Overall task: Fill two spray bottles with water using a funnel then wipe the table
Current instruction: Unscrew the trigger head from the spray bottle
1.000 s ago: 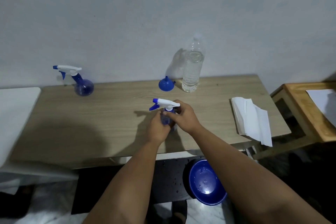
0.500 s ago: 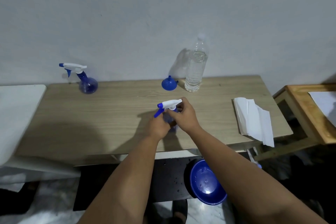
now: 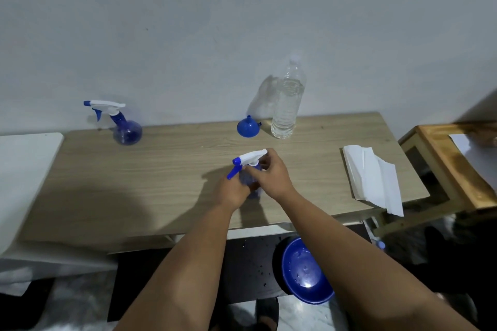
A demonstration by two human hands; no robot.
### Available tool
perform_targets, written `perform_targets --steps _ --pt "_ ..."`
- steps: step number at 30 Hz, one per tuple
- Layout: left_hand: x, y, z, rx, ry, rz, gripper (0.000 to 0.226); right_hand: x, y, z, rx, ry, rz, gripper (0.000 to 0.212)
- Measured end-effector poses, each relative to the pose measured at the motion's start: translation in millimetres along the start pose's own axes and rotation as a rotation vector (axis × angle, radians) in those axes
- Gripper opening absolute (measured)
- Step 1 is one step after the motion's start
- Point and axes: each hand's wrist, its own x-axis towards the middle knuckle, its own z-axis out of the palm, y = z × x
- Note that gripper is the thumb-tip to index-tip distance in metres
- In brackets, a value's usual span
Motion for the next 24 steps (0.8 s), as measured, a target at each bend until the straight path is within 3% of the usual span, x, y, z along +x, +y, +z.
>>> perform_targets --steps 3,7,12,16,20,24 --pt "0 -3 0 -0.037 0.009 -0.014 0.017 3 -2 0 -0.033 -0.069 -0.026 0.024" --pt "0 -2 -3 -0.001 -0.026 -0.001 0.016 0 -1 1 -0.015 -0.035 0.003 0.037" --pt "0 -6 -4 -0.147 -0.031 -0.034 0.019 -5 -5 -2 -0.106 -0.039 -0.092 0.021" --pt "5 -12 -1 -0.239 -0.038 0.025 0.027 -2 -9 -14 -0.233 -0.04 -0.167 0.024" --pt "5 -14 0 -0.256 -0.025 0.04 0.025 3 -12 -18 -0.197 -0.098 -0.107 0.028" --pt "8 -16 2 -0.203 -0.018 0.007 0.025 -2 -7 -5 -0.155 -0.008 -0.086 0.027"
